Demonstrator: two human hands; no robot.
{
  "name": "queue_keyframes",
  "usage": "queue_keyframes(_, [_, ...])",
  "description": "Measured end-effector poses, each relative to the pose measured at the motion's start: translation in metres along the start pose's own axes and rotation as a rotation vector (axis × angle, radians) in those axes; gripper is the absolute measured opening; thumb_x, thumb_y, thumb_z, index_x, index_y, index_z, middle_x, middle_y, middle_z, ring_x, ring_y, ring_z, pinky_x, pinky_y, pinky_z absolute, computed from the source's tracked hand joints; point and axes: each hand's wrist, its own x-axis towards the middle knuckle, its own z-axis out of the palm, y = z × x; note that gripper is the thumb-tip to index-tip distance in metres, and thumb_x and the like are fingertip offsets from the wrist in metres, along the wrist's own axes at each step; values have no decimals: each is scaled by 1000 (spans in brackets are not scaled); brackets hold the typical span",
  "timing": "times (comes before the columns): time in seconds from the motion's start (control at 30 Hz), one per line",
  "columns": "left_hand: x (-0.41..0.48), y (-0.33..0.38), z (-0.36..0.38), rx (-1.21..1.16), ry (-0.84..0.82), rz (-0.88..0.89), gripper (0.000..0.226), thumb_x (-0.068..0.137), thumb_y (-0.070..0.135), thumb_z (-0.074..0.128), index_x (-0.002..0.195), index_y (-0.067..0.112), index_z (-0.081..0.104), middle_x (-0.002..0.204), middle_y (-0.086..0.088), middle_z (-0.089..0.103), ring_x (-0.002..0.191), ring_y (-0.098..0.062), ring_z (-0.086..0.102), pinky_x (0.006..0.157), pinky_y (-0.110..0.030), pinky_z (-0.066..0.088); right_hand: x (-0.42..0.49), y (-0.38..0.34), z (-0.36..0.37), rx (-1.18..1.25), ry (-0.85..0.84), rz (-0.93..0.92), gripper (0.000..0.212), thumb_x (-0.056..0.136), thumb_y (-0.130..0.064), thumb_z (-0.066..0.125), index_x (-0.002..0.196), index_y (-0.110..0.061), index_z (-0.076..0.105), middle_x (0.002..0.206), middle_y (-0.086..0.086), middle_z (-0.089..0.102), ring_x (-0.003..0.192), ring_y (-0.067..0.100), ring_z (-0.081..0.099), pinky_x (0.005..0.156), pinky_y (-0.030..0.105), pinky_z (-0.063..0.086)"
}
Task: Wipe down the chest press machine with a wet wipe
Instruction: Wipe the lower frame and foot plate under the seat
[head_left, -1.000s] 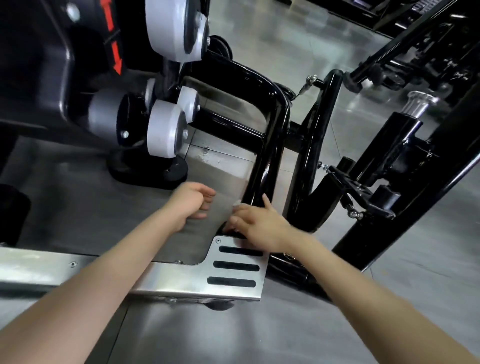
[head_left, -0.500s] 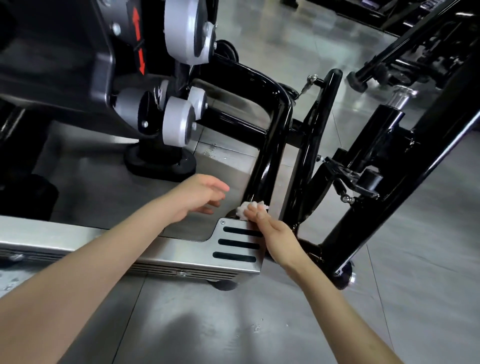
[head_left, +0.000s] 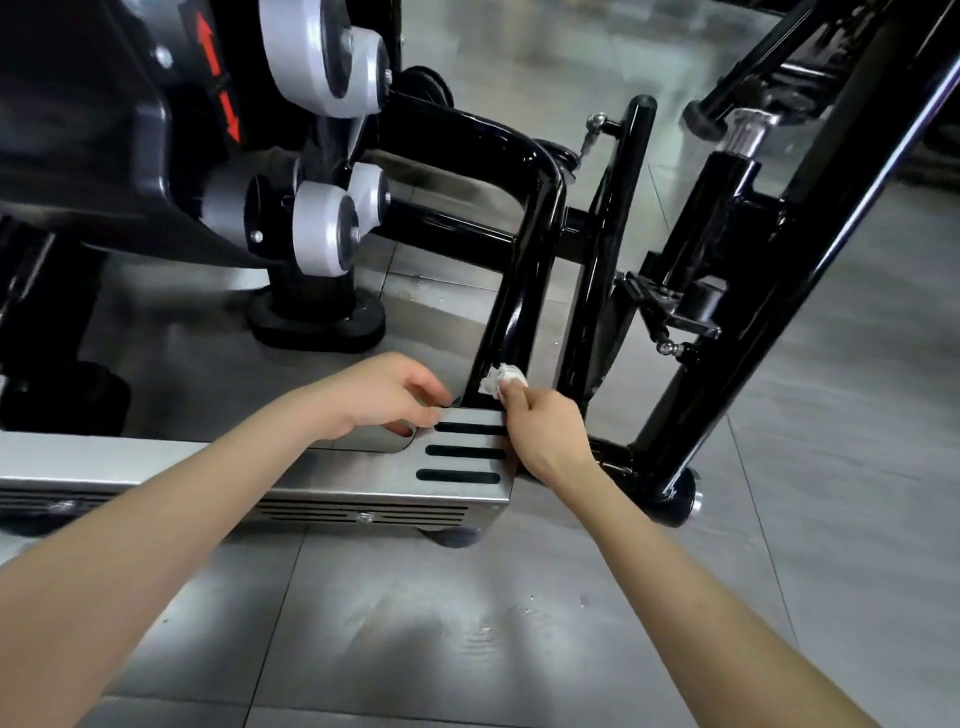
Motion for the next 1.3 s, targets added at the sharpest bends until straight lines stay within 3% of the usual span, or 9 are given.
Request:
queue_keyframes(0.17, [-4, 0, 2, 33, 24, 10, 24, 81, 4, 69, 101, 17, 69, 79, 9, 65, 65, -3, 63, 71, -22, 55, 37, -9, -4, 133, 179, 17, 38, 88, -32, 59, 59, -7, 56, 48, 2, 44, 51, 18, 44, 57, 30, 41])
queue_keyframes(0.33, [-15, 0, -18, 59, 2, 1, 20, 90, 8, 58, 98, 25, 66, 94, 9, 66, 84, -6, 60, 77, -23, 49, 51, -16, 2, 24, 280, -5, 18, 89, -25, 63, 82, -8, 67, 79, 7, 67, 78, 23, 63, 72, 31, 51])
queue_keyframes(0.5, [-29, -13, -37, 14, -22, -13, 27, 94, 3, 50, 99, 26, 64, 106, 3, 66, 93, -12, 64, 84, -29, 52, -25, 9, 4, 64, 213, -399, 14, 88, -19, 64, 83, -6, 66, 83, 4, 69, 77, 20, 63, 70, 23, 43])
queue_keyframes(0.63, [-37, -18, -44, -46, 1, -13, 24, 94, 4, 50, 101, 23, 63, 107, 0, 67, 91, -14, 64, 86, -32, 51, -58, 29, 49, -13, 205, -731, 17, 86, -7, 49, 87, -2, 65, 106, 13, 70, 108, 27, 64, 92, 22, 43])
queue_keyframes(0.83, [-36, -10, -50, -41, 55, 1, 23, 94, 5, 51, 107, 20, 63, 107, -1, 66, 96, -17, 64, 85, -29, 52, -52, -37, 97, -62, 0, -930, 42, 57, 17, 56, 94, -2, 64, 97, 14, 68, 89, 32, 66, 93, 38, 50])
queue_keyframes(0.97, [-27, 2, -42, -26, 51, 22, 22, 94, 6, 51, 106, 20, 63, 106, 0, 67, 96, -16, 64, 83, -28, 52, -46, 3, 65, -187, -24, -1047, 45, 55, 17, 59, 97, -1, 65, 114, 17, 66, 103, 32, 65, 93, 40, 50])
queue_keyframes(1.1, [-10, 18, -19, 28, 22, 56, 23, 93, 5, 52, 104, 21, 63, 105, 0, 66, 94, -14, 63, 85, -28, 51, -45, 81, -5, -403, 48, -982, 60, 50, 19, 60, 104, -9, 56, 107, 12, 69, 95, 27, 68, 95, 30, 47])
queue_keyframes(1.2, [1, 32, 0, 52, 14, 103, 23, 92, 7, 54, 99, 26, 64, 99, 6, 67, 90, -11, 62, 80, -24, 51, -54, 116, -43, -516, -69, -802, 68, 34, 17, 69, 84, -19, 40, 71, 1, 62, 57, 21, 61, 61, 22, 45])
queue_keyframes(1.3, [8, 41, 13, 138, 90, 137, 19, 90, 13, 59, 97, 29, 67, 98, 11, 68, 89, -10, 63, 83, -26, 50, -63, 123, -76, -412, -146, -484, 34, 72, 8, 62, 78, -17, 39, 66, -3, 49, 54, 17, 44, 49, 32, 40])
